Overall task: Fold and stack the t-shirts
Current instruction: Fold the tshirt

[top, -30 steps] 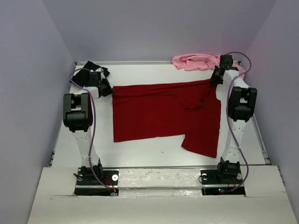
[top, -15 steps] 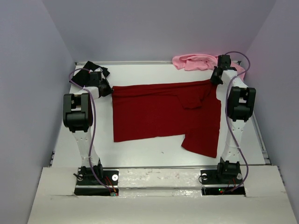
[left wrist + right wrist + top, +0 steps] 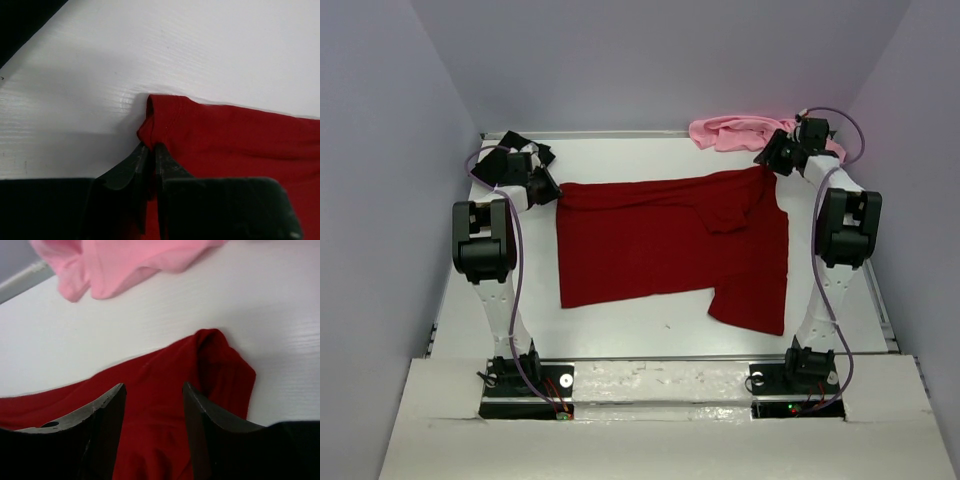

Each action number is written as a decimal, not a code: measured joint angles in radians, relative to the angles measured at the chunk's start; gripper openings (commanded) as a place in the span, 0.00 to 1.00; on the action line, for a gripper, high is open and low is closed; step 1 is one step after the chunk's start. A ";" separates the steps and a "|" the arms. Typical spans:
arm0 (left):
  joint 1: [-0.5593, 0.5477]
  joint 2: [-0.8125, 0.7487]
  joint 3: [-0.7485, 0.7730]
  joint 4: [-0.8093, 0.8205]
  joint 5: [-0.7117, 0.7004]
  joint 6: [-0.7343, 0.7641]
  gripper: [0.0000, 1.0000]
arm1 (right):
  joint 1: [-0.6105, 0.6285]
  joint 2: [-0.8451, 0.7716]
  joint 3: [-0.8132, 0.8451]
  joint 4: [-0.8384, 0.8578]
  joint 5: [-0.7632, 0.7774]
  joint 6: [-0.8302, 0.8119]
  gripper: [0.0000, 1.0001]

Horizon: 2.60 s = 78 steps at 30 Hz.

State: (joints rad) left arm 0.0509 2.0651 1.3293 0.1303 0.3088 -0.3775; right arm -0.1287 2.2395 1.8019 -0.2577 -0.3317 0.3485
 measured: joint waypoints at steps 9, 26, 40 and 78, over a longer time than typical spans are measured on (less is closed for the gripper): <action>-0.001 0.000 0.000 0.008 0.022 0.002 0.20 | 0.000 -0.146 -0.095 0.050 -0.091 0.051 0.54; -0.001 0.000 0.000 0.008 0.021 0.002 0.20 | -0.010 -0.340 -0.617 0.348 -0.213 0.348 0.51; -0.001 0.000 0.000 0.008 0.020 0.003 0.20 | -0.010 -0.386 -0.683 0.398 -0.145 0.347 0.51; -0.002 0.000 0.000 0.008 0.016 0.003 0.20 | -0.010 -0.284 -0.737 0.425 -0.090 0.326 0.00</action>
State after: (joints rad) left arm 0.0494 2.0651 1.3293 0.1379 0.3244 -0.3744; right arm -0.1383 1.9556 1.0645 0.1673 -0.4213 0.6743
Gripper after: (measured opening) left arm 0.197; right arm 0.010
